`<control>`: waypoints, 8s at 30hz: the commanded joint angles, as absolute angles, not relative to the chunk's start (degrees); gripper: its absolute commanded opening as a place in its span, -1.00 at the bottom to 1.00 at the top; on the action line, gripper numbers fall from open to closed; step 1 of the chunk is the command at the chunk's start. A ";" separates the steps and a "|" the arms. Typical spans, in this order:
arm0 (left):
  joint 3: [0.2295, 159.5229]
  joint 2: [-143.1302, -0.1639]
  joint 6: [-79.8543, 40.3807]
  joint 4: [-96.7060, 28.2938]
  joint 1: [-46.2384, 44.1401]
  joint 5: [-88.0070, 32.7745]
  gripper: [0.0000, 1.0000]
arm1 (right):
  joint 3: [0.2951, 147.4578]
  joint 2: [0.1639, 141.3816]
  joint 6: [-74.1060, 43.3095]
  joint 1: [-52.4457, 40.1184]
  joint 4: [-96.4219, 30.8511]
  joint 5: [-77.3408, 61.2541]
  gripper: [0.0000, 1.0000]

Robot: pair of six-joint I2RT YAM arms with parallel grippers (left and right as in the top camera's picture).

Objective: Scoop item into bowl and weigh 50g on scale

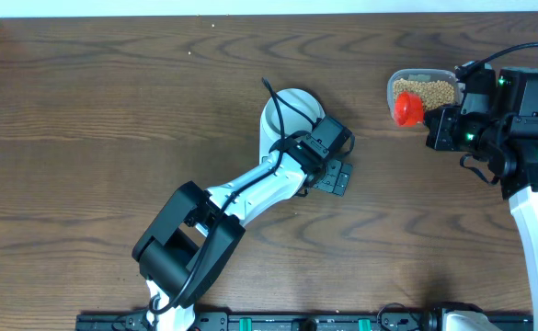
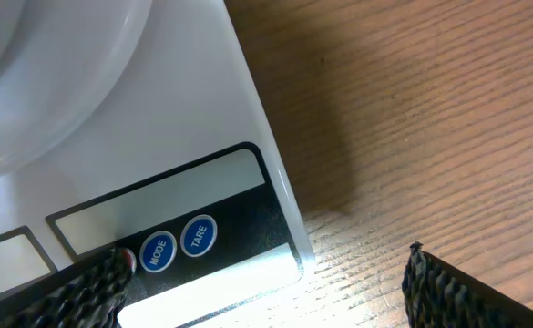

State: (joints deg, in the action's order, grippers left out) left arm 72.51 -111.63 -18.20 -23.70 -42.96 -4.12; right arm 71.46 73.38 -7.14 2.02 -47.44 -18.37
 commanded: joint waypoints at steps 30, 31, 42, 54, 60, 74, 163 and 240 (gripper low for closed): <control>72.34 -97.03 -14.57 -24.62 -42.11 -3.33 0.96 | 72.20 73.38 -6.55 2.15 -47.64 -18.13 -0.98; 72.34 -96.31 -14.57 -24.75 -42.11 -3.33 0.96 | 72.20 73.38 -6.55 2.15 -47.64 -18.13 -0.98; 72.34 -95.13 -14.57 -26.89 -42.11 -3.33 0.96 | 72.20 73.41 -6.52 2.15 -47.81 -18.11 -0.98; 72.34 -95.15 -14.59 -26.92 -42.13 -3.36 0.96 | 72.20 73.38 -6.52 2.15 -47.83 -18.13 -0.98; 72.34 -95.15 -14.57 -26.92 -42.11 -2.52 0.96 | 72.20 73.41 -6.50 2.15 -47.81 -18.09 -0.97; 72.34 -95.07 -12.40 -26.94 -30.98 2.42 0.96 | 72.20 73.41 -5.50 2.17 -46.52 -14.74 -0.98; 70.72 -111.57 -9.26 -24.10 -41.10 -6.17 0.96 | 72.20 73.41 -8.08 2.15 -50.39 -14.04 -0.98; 68.84 -111.57 -7.09 -23.66 -41.23 -10.55 0.90 | 72.14 73.41 -7.62 2.15 -50.57 -14.02 -0.98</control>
